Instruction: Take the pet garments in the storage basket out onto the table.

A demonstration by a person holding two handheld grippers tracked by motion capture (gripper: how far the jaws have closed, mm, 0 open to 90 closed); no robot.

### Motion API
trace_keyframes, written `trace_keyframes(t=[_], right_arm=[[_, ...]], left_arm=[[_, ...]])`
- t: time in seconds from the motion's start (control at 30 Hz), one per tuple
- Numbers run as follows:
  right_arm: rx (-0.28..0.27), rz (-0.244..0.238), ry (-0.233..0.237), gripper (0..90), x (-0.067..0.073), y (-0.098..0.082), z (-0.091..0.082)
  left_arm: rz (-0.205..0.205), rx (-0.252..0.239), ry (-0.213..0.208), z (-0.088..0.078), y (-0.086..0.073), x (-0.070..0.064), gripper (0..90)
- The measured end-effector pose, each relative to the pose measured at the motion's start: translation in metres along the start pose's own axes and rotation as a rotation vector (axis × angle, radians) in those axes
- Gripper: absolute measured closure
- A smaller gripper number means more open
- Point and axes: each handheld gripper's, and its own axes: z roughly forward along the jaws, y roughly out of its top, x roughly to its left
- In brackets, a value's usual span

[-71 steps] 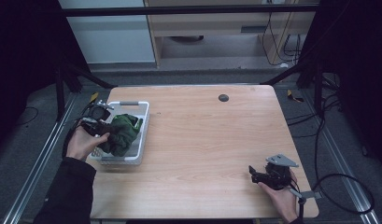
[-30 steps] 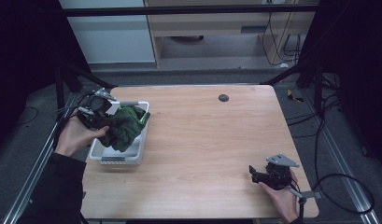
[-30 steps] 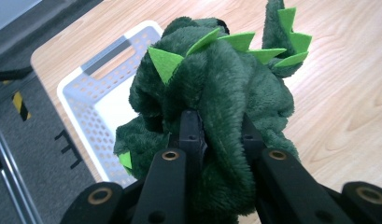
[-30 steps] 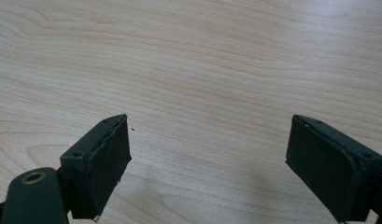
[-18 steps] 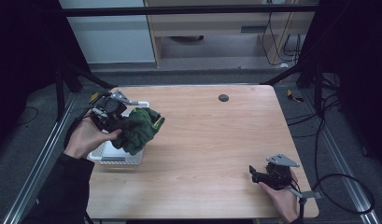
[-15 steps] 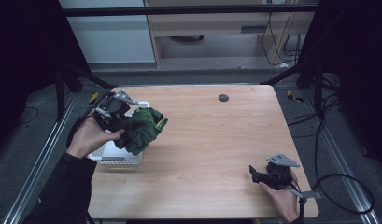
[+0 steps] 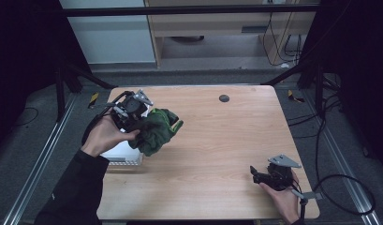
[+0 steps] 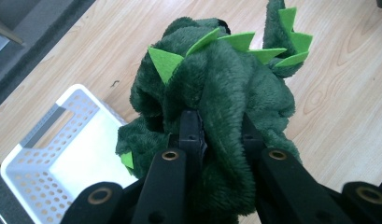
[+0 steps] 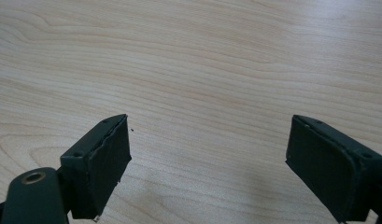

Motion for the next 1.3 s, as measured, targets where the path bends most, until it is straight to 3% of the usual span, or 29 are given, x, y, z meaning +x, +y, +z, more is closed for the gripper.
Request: trace_keyframes(t=[1.3], right_arm=[[-0.011, 0.007, -0.006, 13.6, -0.003, 0.0, -0.001]], left_arm=[[0.155, 0.062, -0.115, 0.065, 0.053, -0.052, 77.5]])
